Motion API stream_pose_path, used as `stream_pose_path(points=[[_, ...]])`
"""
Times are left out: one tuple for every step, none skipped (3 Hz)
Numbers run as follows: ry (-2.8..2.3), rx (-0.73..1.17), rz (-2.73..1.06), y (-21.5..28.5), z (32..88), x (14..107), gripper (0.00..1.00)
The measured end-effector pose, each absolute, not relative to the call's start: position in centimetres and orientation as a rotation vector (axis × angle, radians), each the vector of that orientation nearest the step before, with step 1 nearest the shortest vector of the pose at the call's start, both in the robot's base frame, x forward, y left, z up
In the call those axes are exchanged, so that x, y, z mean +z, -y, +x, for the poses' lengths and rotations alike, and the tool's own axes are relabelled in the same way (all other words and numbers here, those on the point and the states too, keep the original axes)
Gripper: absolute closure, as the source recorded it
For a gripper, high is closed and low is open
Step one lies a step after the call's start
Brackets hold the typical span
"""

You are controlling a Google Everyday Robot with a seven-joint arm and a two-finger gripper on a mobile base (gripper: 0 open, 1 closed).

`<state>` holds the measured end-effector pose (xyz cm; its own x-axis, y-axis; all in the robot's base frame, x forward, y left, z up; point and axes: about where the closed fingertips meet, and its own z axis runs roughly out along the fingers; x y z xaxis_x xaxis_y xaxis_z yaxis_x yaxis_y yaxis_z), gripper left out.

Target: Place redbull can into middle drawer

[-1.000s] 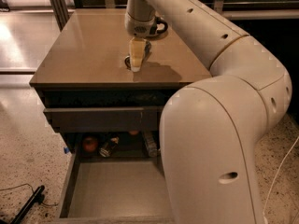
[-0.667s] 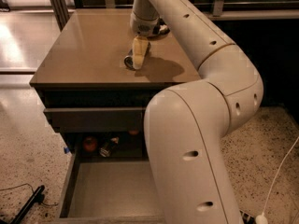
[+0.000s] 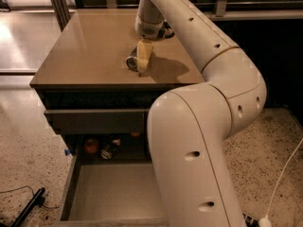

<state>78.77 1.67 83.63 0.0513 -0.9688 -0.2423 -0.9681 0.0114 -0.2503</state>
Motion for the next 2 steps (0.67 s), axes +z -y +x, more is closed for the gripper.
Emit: stream_pose_path(points=[[-1.944, 0.015, -2.014, -2.29, 78.90, 82.52, 0.00], [-1.944, 0.015, -2.014, -2.29, 78.90, 82.52, 0.00]])
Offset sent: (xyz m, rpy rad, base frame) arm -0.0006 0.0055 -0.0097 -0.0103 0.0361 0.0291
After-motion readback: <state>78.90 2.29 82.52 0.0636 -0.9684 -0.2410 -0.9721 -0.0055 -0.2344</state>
